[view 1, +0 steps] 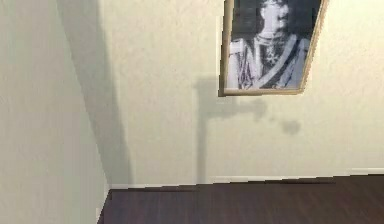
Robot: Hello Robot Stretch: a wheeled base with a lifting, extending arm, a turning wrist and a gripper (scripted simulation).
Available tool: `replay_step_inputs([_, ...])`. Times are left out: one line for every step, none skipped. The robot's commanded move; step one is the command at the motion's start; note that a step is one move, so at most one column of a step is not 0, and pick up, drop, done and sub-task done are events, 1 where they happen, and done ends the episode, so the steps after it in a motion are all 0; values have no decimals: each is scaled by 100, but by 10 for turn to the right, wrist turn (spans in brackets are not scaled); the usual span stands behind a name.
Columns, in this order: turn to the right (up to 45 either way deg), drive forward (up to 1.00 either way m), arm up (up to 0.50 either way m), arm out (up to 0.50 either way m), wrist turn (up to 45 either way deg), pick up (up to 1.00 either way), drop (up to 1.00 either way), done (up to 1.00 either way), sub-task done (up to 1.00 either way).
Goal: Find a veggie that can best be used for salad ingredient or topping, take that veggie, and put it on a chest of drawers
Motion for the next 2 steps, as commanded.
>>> replay_step_inputs([450, 0, 0, 0, 0, 0, 0, 0, 0])
replay_step_inputs([30, 0, 0, 0, 0, 0, 0, 0, 0])
